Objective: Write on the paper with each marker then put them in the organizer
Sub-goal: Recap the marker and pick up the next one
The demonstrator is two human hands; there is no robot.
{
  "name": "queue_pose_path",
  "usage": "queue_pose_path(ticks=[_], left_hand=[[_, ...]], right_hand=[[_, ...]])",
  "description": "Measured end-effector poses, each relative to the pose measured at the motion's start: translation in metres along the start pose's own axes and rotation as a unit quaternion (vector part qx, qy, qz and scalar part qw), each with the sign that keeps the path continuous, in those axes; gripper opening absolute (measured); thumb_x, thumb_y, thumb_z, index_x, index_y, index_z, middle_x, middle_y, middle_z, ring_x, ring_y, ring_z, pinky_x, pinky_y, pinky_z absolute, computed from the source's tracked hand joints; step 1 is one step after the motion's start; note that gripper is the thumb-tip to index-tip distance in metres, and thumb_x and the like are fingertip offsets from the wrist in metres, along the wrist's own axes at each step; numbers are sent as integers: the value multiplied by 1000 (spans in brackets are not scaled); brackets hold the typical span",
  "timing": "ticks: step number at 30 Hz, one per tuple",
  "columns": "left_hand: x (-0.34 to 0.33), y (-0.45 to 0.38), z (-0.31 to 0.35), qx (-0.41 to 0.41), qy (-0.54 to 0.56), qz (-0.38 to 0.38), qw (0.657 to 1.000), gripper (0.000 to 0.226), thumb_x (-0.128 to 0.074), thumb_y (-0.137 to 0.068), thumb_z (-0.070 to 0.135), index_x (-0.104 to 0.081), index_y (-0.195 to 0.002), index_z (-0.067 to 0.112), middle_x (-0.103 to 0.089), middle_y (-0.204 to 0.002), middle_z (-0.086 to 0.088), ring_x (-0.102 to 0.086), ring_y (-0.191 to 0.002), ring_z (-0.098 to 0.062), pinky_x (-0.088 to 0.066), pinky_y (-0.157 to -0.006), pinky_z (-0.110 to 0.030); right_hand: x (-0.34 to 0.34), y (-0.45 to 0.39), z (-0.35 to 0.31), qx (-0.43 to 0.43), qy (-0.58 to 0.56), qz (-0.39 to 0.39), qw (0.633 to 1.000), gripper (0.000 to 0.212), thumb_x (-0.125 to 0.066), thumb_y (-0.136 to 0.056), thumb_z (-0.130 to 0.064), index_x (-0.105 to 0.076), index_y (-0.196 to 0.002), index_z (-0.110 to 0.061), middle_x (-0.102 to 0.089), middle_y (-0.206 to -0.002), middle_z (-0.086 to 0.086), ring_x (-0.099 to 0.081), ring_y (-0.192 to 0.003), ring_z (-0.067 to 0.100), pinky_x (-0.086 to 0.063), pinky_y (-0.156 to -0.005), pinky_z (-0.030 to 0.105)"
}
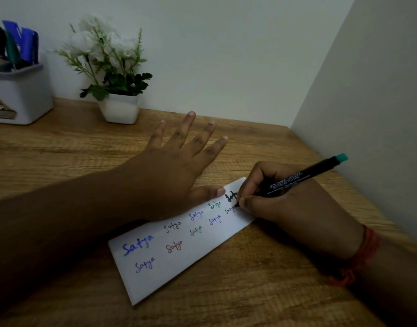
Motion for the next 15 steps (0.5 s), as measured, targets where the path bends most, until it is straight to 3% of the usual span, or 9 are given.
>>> queue_pose_path(ticks=[4,9,15], left_hand=[[0,0,0,0,1,1,1000,83,4,-79,82,31,-144,39,33,-158,6,37,-142,-25,5,-116,-62],[7,1,0,-4,30,19,999,79,3,-83,80,33,-143,40,33,-157,8,38,-141,-19,7,-117,-61],[10,1,-16,20,55,29,998,80,8,-79,80,31,-145,41,32,-158,11,36,-142,-16,9,-117,-57]], right_hand=[[4,0,1,6,-16,16,1000,9,-74,-80,-8,-71,-75,-14,-75,-84,2,-69,-80,20,-53,-62,26],[28,-4,1,35,-90,112,989,8,-73,-82,-7,-69,-76,-11,-74,-79,3,-68,-68,11,-53,-62,21],[40,-7,6,42,-126,156,979,7,-72,-83,-7,-66,-81,-8,-73,-79,2,-68,-71,15,-56,-72,33]])
Point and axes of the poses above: each hand's wrist, its own y-axis away from the middle knuckle, its own x-axis out of the back of the hand, z = x × y, the point moved 10 cm from there along -y, towards the middle knuckle
